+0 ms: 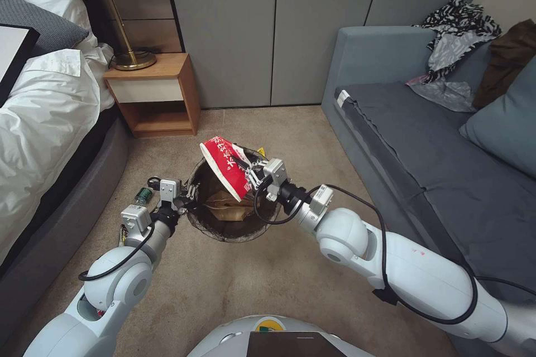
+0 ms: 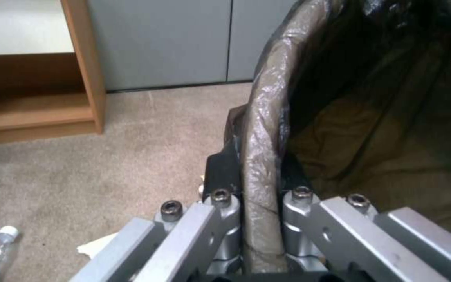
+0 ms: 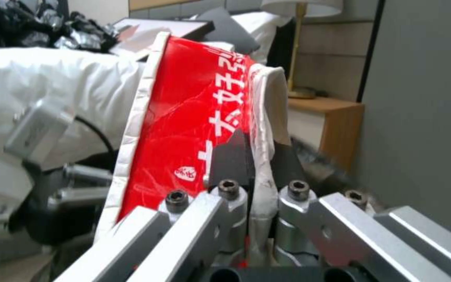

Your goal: Pick up the trash bin, then pick up the garbage from the floor and place it into the trash bin.

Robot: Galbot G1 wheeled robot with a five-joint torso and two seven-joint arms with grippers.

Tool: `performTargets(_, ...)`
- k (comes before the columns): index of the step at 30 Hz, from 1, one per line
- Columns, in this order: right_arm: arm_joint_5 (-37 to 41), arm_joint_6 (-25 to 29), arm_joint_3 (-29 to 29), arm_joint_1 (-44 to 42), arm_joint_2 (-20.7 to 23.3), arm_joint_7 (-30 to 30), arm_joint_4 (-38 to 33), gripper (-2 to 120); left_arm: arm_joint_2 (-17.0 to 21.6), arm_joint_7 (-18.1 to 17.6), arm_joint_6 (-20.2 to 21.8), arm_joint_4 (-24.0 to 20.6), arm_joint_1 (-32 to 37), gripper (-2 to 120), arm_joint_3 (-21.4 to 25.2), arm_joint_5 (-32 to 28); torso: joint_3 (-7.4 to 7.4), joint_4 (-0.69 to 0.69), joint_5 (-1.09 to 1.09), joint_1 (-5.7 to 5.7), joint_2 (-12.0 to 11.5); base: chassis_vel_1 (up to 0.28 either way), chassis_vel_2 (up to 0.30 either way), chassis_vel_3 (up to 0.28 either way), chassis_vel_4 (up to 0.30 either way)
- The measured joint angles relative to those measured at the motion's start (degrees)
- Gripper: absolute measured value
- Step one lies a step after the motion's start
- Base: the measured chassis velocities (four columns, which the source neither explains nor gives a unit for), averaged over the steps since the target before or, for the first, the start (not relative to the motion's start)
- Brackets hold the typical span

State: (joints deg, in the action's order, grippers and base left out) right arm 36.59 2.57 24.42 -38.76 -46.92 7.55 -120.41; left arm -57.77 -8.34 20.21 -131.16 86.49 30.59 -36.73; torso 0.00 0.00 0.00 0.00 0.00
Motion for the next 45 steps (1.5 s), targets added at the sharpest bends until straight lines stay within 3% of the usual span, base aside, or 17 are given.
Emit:
performTargets(15, -2.7, 0.2, 3.8, 0.8, -2.0, 0.4, 6.1, 1, -0.2, -0.2, 0.1, -0.1, -0.4, 4, 0.1, -0.5, 0.0, 0.0, 0.0, 0.0, 0.0, 0.0, 0.0, 0.0, 0.0)
performTargets(25, -3.8, 0.4, 5.1, 1.6, -3.5, 1.9, 9.1, 43, -0.4, -0.2, 0.2, -0.2, -0.4, 4, 0.1, -0.7, 0.0, 0.0, 0.0, 0.0, 0.0, 0.0, 0.0, 0.0, 0.0)
performTargets(34, -3.7, 0.6, 3.9, 1.7, -3.8, 2.2, 8.5, 71, -0.7, -0.3, 0.1, -0.2, -0.3, 4, 0.1, -0.6, 0.0, 0.0, 0.0, 0.0, 0.0, 0.0, 0.0, 0.0, 0.0)
performTargets(38, -2.4, 0.7, 0.2, 0.2, -3.1, 2.5, 5.3, 91, -0.7, -0.5, 0.0, -0.2, -0.2, 4, 0.2, -0.7, 0.0, 0.0, 0.01, 0.0, 0.0, 0.0, 0.0, 0.0, 0.0)
performTargets(45, 2.5, -0.8, -10.7, -5.6, -0.7, 4.7, -1.8, 100, -1.1, -0.6, -0.3, 0.0, 0.0, 4, 0.3, -0.5, -0.01, -0.01, 0.02, 0.0, 0.0, 0.0, 0.0, 0.0, 0.0)
